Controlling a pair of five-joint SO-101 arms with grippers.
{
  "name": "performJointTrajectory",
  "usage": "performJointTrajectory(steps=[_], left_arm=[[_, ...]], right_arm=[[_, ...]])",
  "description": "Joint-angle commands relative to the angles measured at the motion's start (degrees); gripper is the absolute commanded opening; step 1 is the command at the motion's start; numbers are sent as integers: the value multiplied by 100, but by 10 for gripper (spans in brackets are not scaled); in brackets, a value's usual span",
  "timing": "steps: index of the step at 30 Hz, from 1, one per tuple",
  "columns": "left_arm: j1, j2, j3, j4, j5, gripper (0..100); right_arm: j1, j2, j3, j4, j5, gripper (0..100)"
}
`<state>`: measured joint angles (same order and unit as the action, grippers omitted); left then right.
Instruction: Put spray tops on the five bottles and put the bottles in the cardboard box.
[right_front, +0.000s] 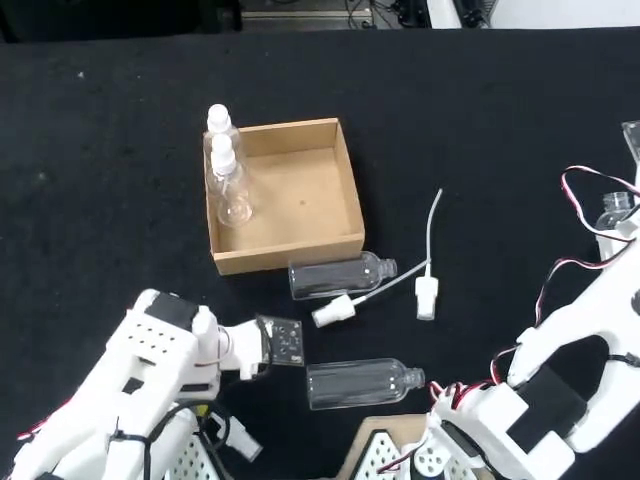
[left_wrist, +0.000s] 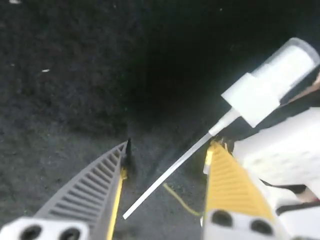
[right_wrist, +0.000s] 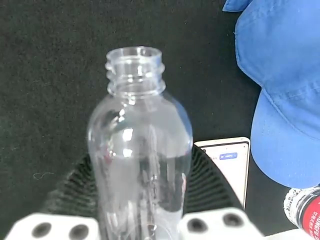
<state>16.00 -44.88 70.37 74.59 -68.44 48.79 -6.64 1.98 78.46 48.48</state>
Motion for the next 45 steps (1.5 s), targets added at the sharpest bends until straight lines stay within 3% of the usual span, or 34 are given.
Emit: performJointTrajectory(steps=[1, 14, 24, 32, 41, 45], left_arm=[[57, -53, 171, -62, 105, 228], [66, -53, 154, -1653, 3174, 228], [-4, -53, 259, -2312, 4677, 228], [-154, -62, -215, -1495, 4756, 230], [-1543, -62, -681, -1125, 4712, 232], [-1560, -62, -778, -853, 3947, 232]], right_arm=[[79, -40, -321, -79, 62, 11], [70, -40, -321, -79, 62, 11], [105, -40, -312, -79, 62, 11], [114, -40, -312, -79, 62, 11], [114, -40, -312, -79, 62, 11], [114, -40, -321, -79, 62, 11]])
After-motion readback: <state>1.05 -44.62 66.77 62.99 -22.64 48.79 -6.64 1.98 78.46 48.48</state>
